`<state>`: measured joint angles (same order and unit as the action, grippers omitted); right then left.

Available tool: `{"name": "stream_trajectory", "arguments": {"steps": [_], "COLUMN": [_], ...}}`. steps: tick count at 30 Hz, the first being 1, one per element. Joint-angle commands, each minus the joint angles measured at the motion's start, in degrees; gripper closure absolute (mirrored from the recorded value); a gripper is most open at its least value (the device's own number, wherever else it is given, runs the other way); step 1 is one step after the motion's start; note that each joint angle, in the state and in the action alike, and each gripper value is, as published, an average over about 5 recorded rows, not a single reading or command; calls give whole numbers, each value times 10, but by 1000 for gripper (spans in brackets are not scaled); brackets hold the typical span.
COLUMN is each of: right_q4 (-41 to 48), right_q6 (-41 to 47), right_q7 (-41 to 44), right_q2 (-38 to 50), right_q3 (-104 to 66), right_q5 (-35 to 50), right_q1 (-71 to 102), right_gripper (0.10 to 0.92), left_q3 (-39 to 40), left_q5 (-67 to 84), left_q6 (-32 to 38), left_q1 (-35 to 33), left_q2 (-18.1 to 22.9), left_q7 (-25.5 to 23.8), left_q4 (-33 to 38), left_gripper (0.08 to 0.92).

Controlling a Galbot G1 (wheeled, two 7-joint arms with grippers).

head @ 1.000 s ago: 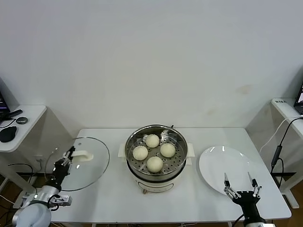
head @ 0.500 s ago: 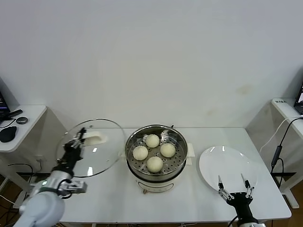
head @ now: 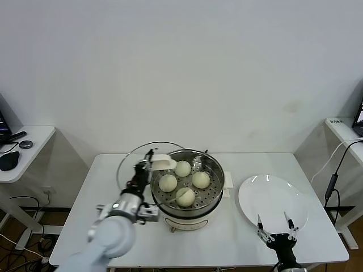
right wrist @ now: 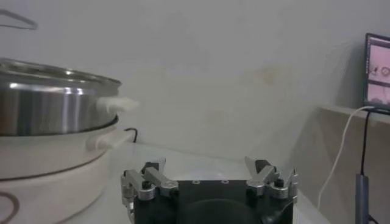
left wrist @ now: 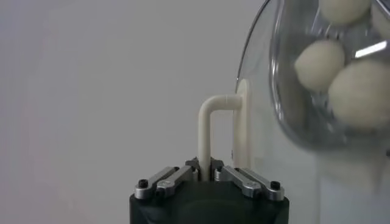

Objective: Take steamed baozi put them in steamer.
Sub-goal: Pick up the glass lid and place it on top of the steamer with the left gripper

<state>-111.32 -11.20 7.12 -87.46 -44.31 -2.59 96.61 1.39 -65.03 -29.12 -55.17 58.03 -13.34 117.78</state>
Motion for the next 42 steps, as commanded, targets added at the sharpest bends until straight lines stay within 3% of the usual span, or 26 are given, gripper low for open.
{"name": "stream_trajectory", "arguments": {"steps": [1, 23, 42], "right_q4": [11, 8, 6], "right_q6": [-2, -7, -7], "right_q7": [-13, -8, -8], "right_q2": [1, 5, 4], "right_q3": [6, 5, 7], "right_q5": [-17, -10, -11], "right_q1": [-2, 2, 4], "right_gripper": [203, 203, 203], "left_q3": [122, 102, 101], "left_q5": [-119, -106, -92], "left_q6": [-28, 1, 7], "left_q1": [85, 48, 42], "left_q2": [122, 122, 121], "left_q7": [-34, 24, 32], "left_q4": [-67, -121, -127], "left_gripper": [833, 833, 833]}}
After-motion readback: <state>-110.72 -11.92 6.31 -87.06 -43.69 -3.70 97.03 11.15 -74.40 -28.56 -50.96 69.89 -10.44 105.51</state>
